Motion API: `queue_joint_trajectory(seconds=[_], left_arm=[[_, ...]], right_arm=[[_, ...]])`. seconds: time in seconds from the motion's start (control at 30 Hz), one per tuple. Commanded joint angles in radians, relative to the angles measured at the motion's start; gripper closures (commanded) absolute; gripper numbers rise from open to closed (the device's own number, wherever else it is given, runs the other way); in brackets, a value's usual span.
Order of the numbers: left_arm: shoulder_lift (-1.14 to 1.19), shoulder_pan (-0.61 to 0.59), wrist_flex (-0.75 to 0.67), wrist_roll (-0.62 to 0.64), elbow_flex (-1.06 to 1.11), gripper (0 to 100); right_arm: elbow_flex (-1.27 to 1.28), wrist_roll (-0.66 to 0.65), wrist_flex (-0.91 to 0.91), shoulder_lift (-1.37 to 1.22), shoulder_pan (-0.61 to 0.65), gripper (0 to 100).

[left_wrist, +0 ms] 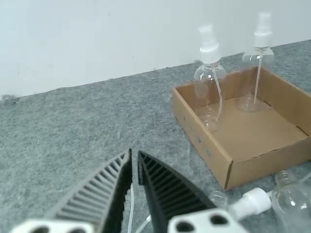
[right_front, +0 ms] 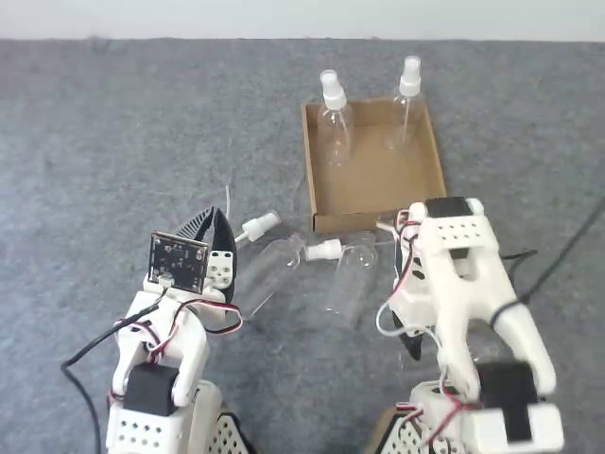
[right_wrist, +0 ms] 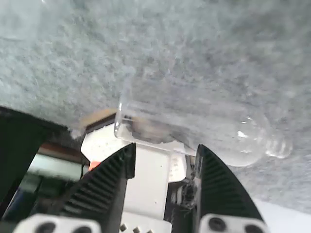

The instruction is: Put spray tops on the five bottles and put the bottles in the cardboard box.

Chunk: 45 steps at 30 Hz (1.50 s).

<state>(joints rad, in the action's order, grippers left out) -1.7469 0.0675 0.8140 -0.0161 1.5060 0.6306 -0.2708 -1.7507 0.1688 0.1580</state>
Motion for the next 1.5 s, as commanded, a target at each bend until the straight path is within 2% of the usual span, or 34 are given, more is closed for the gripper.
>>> queue_joint_trajectory(seconds=[0.0,0.27,0.5,0.63,0.9,1.07,1.27,1.47], left_arm=[[-0.009,-0.002,-0.032,-0.008,-0.005,99],[-0.009,-0.002,-0.032,-0.008,-0.005,99],[-0.008,-0.002,-0.032,-0.008,-0.005,99],[-0.008,0.000,-0.032,-0.008,-0.005,99],[-0.006,0.005,-0.032,-0.008,-0.005,99],[-0.006,0.005,-0.032,-0.008,-0.005,99],[-0.008,0.002,-0.032,-0.008,-0.005,99],[-0.009,0.000,-0.032,-0.008,-0.005,99]], right_arm=[[-0.040,-0.018,0.058,-0.044,-0.117,84.3],[-0.038,-0.130,0.116,-0.048,-0.367,84.3],[-0.040,-0.135,0.286,-0.048,-0.636,84.3],[-0.041,-0.135,0.358,-0.045,-0.716,84.1],[-0.150,-0.133,0.242,0.059,-0.711,84.2],[-0.132,-0.124,0.219,0.317,-0.667,84.4],[0.101,-0.029,0.325,0.756,-0.483,85.0],[0.328,-0.012,0.332,1.133,-0.274,93.9]])
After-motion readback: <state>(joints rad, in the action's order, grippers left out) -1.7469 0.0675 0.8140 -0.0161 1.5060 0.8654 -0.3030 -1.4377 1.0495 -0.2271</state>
